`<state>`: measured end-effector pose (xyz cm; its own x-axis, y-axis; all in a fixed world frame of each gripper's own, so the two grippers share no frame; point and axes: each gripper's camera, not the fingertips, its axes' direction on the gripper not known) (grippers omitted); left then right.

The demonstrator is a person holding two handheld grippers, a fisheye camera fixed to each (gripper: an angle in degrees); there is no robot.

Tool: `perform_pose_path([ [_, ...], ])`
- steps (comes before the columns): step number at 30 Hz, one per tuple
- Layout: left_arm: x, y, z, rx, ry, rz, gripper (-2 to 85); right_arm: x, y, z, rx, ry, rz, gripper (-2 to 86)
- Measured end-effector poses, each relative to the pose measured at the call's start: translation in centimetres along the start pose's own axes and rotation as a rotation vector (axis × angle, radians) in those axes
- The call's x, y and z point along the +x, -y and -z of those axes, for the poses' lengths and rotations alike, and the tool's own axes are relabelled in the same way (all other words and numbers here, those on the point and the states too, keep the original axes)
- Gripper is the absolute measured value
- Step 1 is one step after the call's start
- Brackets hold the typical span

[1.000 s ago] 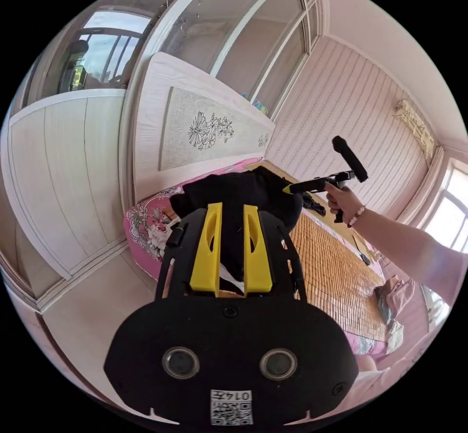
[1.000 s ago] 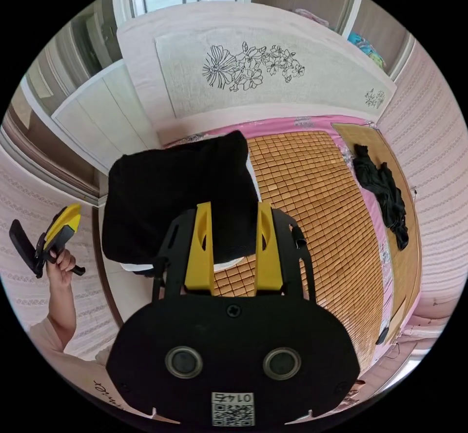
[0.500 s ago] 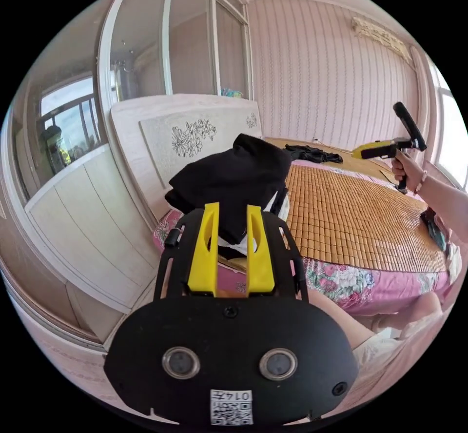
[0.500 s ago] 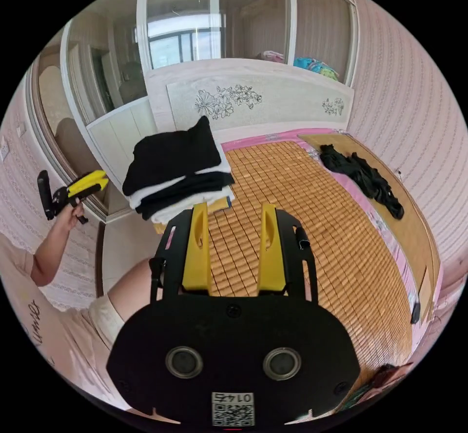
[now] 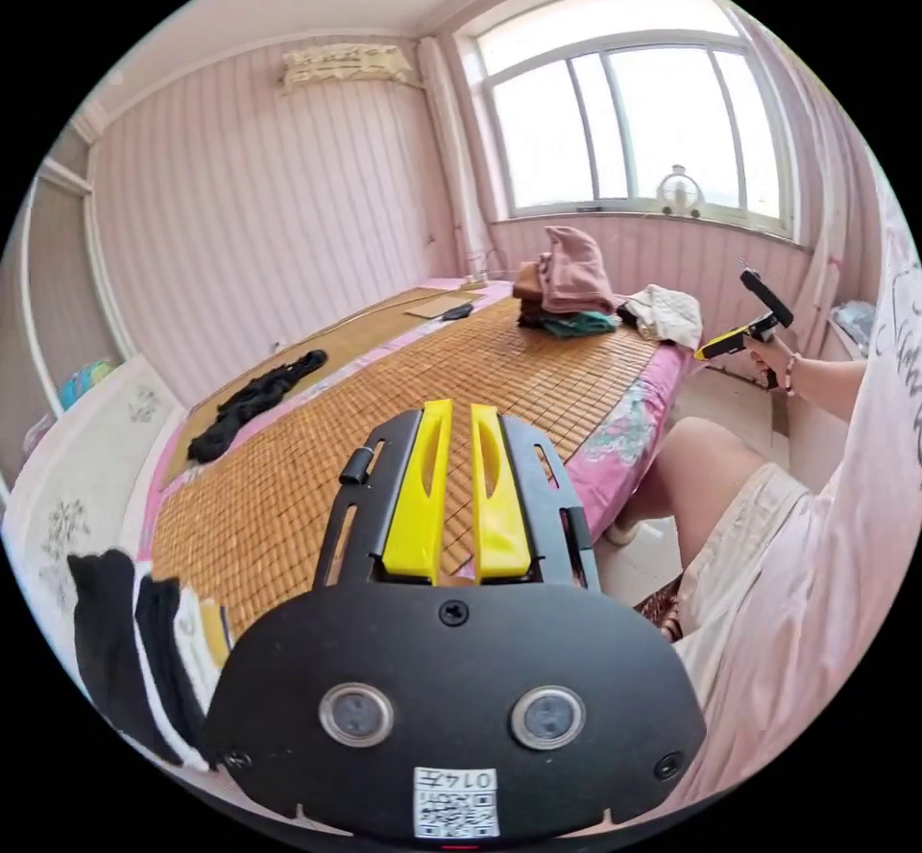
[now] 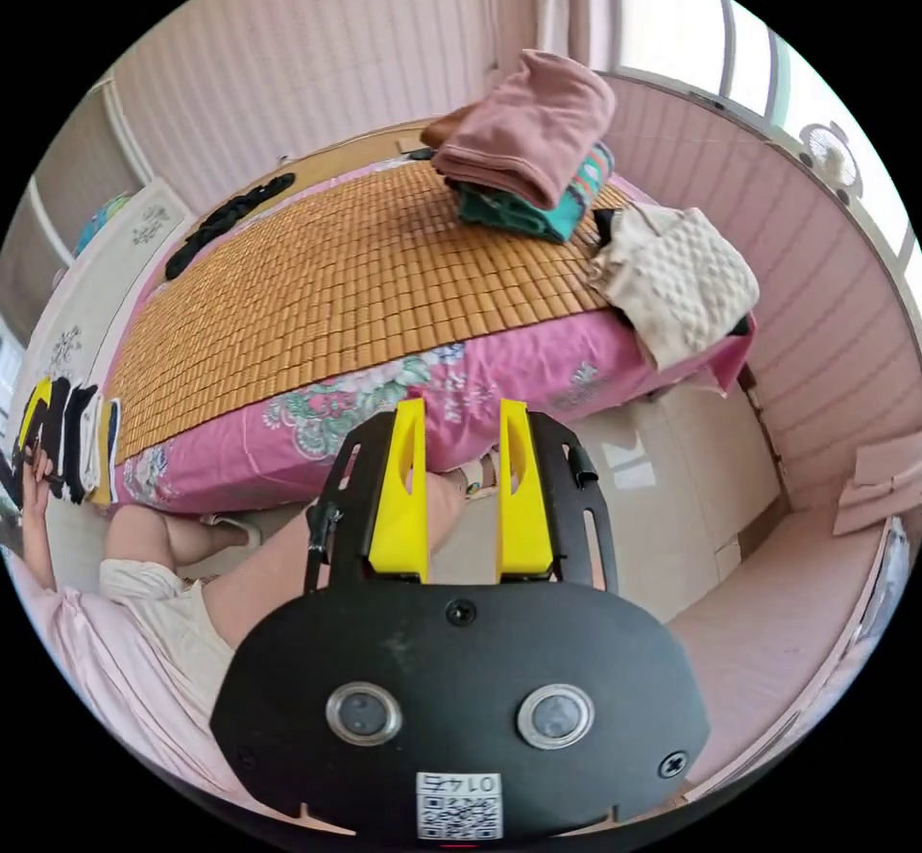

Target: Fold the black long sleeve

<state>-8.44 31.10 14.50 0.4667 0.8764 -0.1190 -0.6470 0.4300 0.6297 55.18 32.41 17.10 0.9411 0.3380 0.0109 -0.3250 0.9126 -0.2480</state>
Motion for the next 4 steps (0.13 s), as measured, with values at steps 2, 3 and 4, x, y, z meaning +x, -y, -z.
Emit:
perform_pose_path([
  [2, 2.6, 4.5, -4.8, 0.041, -0.137, -0.051, 4.4, 4.8, 0.5, -0.7, 0.067, -0.015, -0.108, 11.3],
  [3, 4.6, 7.3, -8.0, 0.054, -0.214, -0.085, 4.6, 5.9, 0.8, -1.0, 0.088, -0.015, -0.136, 11.3],
  [4, 5.6, 8.6, -9.7, 0.057, -0.247, -0.108, 4.7, 7.8, 1.4, -1.7, 0.135, -0.013, -0.187, 11.7],
])
